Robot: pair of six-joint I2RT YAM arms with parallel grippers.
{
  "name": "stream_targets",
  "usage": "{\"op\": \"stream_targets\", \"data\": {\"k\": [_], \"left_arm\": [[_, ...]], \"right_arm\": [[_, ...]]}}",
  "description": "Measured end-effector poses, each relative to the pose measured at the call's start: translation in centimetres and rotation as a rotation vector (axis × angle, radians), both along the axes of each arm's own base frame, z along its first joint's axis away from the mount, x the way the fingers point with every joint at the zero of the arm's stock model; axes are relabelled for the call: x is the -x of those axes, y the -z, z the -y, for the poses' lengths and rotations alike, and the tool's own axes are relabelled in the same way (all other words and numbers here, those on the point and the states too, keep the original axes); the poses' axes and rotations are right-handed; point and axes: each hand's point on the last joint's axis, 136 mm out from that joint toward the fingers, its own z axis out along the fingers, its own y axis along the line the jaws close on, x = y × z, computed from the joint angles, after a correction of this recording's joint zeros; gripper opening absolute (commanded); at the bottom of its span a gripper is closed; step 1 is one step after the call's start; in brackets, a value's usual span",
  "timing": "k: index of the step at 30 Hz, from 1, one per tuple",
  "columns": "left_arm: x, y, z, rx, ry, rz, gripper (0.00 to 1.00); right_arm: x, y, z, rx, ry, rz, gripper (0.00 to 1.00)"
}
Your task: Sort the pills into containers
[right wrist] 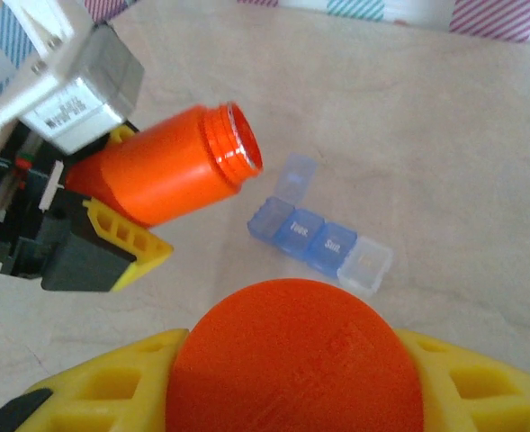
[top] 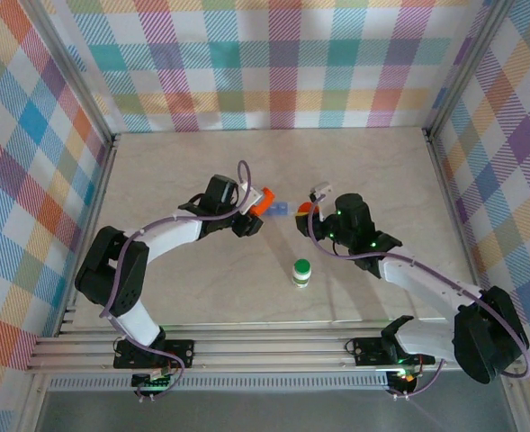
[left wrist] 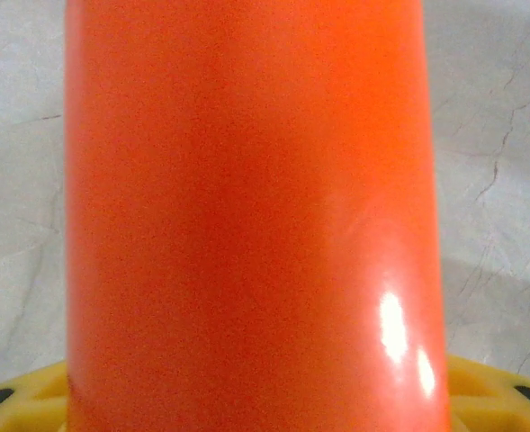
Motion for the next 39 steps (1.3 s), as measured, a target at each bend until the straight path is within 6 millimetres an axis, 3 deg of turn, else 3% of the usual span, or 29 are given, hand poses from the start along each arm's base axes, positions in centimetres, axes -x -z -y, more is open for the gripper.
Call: {"op": "stream_targets", "data": {"k": [11, 22, 35, 39], "left_arm": [[-1.7, 2.6, -1.8, -0.119, 0.006, -0.089, 0.00], [-2.8, 3.9, -2.3, -0.183, 0.036, -0.153, 0.00], [-2.5, 5.8, -2.9, -0.271, 0.072, -0.248, 0.00], [-2.5, 5.4, -3.2, -0.295, 0.079, -0.261, 0.00]], "right_arm": [[0.2, -1.6, 0.5, -0.034, 0.025, 0.036, 0.26], [0.2, -1.6, 0.5, -0.040, 0.026, 0.033, 0.26], [0.3, -1.6, 0.5, -0.040, 0.026, 0.033, 0.26], [0.3, -1.6, 0.5, -0.041, 0.023, 0.032, 0.27]]}}
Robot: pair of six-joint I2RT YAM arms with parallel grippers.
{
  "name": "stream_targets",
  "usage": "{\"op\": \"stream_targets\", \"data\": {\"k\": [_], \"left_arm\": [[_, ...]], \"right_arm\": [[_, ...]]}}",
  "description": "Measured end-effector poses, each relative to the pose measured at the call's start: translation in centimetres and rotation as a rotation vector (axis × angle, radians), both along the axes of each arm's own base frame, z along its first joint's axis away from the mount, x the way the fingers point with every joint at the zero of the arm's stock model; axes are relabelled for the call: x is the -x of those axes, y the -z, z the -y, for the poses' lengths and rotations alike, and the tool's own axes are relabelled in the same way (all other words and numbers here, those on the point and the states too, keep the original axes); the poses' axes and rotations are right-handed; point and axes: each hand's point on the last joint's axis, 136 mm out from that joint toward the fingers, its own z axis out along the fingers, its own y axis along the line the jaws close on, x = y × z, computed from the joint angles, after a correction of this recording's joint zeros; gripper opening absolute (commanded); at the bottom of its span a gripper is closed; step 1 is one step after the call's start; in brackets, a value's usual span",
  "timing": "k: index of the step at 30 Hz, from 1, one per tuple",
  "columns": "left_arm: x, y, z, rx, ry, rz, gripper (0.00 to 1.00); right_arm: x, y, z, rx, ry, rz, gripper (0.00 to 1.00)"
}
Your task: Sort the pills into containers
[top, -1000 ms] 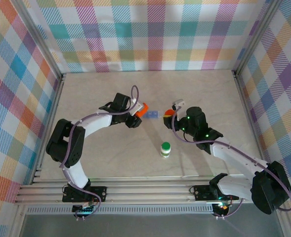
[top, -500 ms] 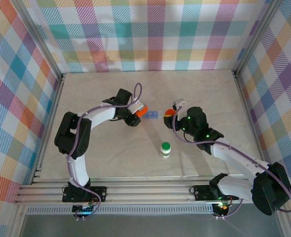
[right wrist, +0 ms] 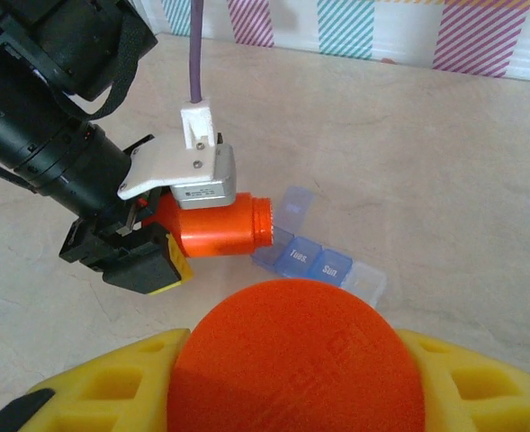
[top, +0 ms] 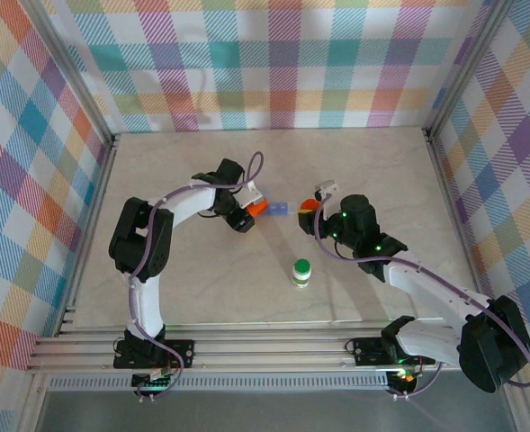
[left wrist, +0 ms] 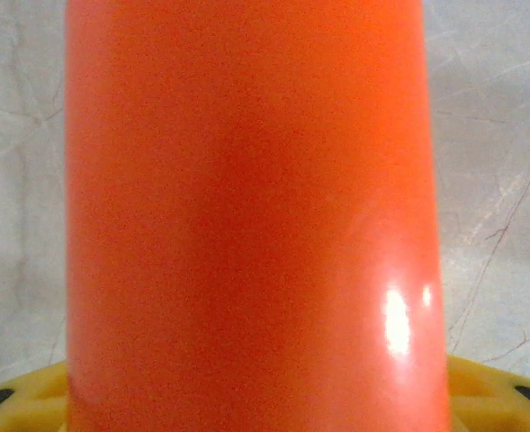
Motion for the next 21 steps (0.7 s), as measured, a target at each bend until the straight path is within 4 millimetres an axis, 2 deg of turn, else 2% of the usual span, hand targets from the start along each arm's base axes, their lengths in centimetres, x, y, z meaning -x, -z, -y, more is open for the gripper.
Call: {"op": "stream_targets", "data": {"k": [10, 21], "left_arm": [[0.0, -1.3, -0.4, -0.045, 0.021, -0.022, 0.00], [0.2, -1.0, 0.1, -0.114, 0.064, -0.056, 0.00]], "right_arm": [[0.2, 0.1, -0.2, -0.004, -0.013, -0.006, 0.27], [0.4, 0.1, -0.3, -0.010, -0.022, -0.016, 0.27]]}}
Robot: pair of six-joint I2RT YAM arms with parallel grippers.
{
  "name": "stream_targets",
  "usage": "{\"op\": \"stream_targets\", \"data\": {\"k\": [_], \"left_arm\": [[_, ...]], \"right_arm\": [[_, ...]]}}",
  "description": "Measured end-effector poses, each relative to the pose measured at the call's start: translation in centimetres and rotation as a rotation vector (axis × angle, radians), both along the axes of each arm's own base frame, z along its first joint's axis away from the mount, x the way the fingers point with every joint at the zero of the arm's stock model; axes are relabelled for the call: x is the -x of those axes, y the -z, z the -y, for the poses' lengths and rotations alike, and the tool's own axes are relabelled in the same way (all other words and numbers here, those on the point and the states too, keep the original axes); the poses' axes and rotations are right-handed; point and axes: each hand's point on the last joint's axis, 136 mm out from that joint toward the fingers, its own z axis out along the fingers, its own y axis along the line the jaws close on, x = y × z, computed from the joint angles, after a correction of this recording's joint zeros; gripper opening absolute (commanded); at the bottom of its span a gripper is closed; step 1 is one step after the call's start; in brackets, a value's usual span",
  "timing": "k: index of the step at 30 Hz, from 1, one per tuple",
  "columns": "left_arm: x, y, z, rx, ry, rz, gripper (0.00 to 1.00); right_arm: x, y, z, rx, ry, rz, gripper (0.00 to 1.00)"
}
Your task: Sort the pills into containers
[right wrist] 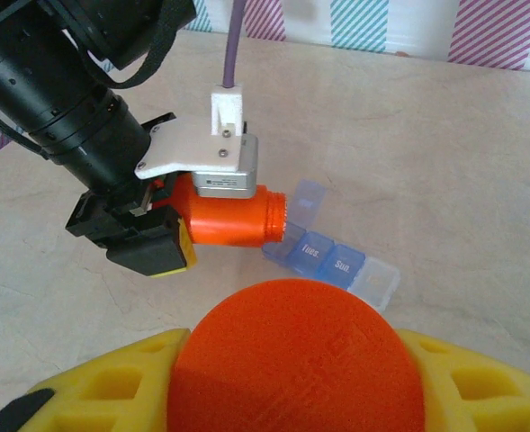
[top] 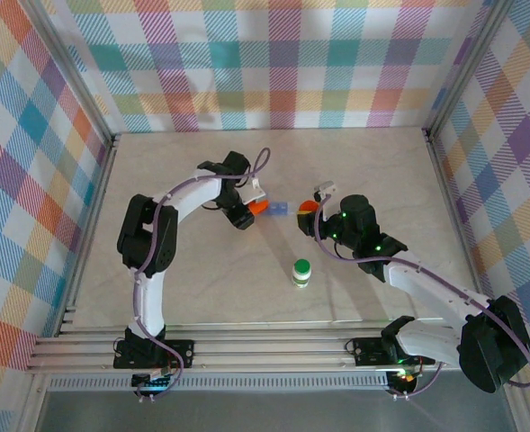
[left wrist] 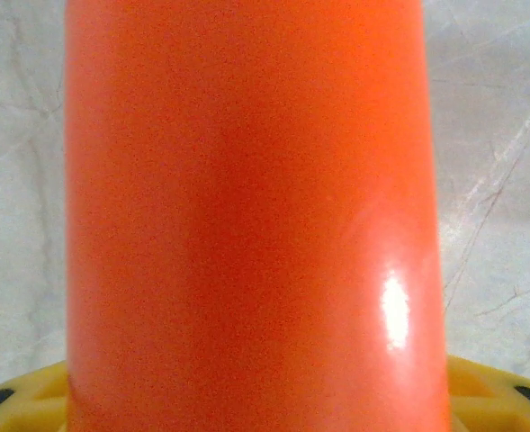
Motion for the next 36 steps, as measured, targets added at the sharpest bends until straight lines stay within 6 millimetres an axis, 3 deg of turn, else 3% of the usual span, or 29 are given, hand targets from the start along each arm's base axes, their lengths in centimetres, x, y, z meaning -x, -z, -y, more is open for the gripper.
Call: {"op": "stream_targets", "data": {"k": [36], "left_arm": [[-0.50, -0.54, -0.72, -0.287, 0.115, 0.056, 0.00]], "right_arm": [[0.51, 0.05, -0.53, -0.022, -0.033, -0.022, 0.27]]}}
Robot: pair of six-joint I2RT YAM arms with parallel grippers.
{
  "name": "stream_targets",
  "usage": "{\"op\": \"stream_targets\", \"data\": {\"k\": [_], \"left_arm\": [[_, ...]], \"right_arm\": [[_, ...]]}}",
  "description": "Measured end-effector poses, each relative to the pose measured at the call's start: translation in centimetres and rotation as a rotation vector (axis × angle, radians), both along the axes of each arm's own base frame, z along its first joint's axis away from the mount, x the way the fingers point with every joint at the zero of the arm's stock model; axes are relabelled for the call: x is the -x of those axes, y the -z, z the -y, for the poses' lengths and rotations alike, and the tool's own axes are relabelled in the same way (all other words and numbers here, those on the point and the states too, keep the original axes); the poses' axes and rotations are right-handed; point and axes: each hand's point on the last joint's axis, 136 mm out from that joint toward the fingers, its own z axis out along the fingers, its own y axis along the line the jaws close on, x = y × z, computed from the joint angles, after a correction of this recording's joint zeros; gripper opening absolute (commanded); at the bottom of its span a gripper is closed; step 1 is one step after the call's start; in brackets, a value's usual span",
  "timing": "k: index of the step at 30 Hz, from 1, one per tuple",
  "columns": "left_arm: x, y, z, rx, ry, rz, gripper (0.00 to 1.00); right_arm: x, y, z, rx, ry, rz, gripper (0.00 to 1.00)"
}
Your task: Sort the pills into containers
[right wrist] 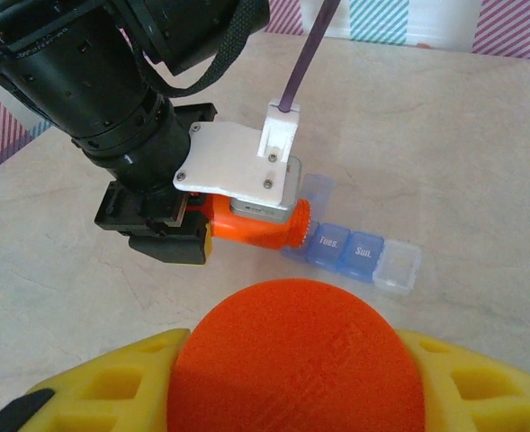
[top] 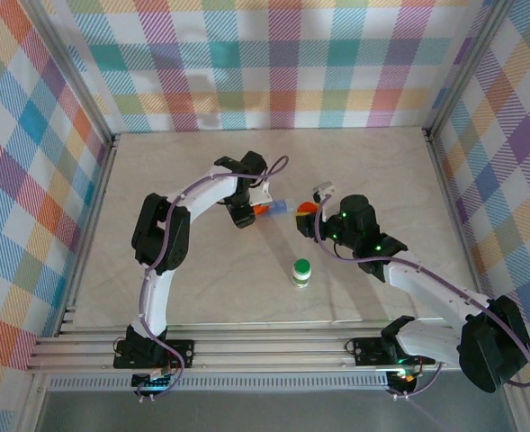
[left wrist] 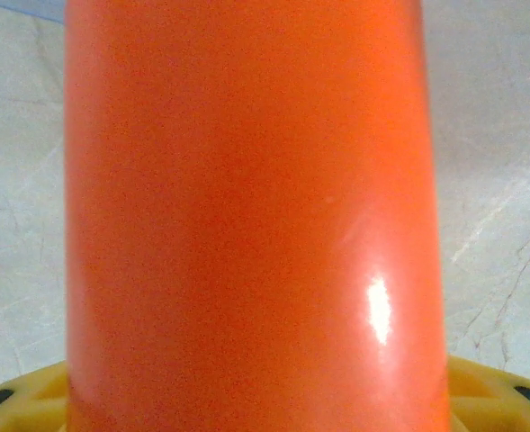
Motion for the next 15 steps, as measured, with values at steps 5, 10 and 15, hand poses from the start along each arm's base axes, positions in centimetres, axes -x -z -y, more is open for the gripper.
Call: {"op": "stream_targets", "data": {"k": [5, 10, 15], "left_arm": [[-0.19, -0.40, -0.44, -0.037, 0.015, 0.014, 0.00], [-0.24, -0.54, -0.48, -0.069, 0.034, 0.031, 0.00], [-0.29, -0.49, -0.44, -0.124, 0.071, 0.053, 0.00]], "right_arm": [[0.08, -0.01, -0.09, -0.003, -0.006, -0.002, 0.27], [0.13, -0.01, -0.13, -0.006, -0.008, -0.005, 0.27], [0.09, 0.16, -0.16, -0.003, -0.009, -0.009, 0.27]]}}
